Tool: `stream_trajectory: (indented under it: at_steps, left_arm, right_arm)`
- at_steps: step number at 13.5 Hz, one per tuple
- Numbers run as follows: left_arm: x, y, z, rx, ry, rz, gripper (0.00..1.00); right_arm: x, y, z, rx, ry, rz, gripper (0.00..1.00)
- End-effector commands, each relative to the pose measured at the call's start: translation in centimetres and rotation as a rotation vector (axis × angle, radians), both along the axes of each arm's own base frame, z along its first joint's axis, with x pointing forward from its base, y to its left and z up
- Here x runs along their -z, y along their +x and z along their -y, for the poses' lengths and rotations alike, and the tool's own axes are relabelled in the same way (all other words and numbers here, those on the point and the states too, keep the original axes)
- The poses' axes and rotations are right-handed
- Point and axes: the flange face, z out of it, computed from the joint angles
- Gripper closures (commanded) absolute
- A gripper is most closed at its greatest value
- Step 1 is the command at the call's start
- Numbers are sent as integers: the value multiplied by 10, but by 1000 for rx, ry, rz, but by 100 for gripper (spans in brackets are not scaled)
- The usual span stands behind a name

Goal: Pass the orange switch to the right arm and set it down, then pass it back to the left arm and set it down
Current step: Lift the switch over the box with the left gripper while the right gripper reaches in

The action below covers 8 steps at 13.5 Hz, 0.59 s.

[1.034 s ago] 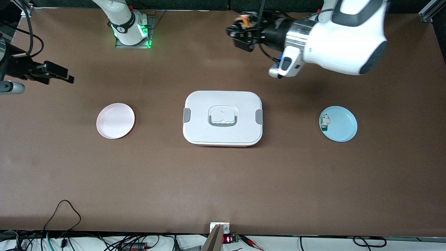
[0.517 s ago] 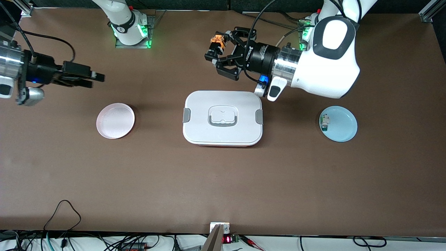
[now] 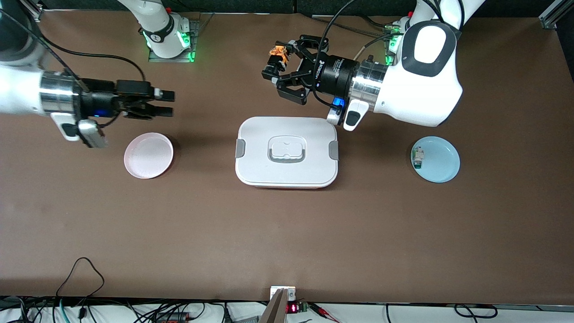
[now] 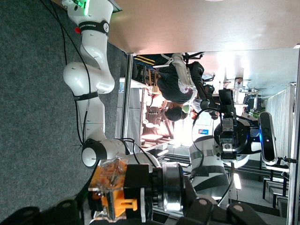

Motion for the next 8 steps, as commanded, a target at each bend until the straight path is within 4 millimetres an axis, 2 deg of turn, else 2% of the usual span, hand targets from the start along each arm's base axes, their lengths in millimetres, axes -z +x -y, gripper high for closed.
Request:
stream_trajectory:
  at_steps: [1,4,8]
  left_arm:
    - [-10,4,-2,-16,-11,-7,87]
    - [-10,5,-4,-19,-12,-8,87]
    - [-10,6,-4,-21,-11,-10,87]
  right_arm:
    - [1,-10,-36,28,141,18,0]
    - [2,-17,-76,61,282,36,0]
    - [-2,-28,-122,97,322,24,0]
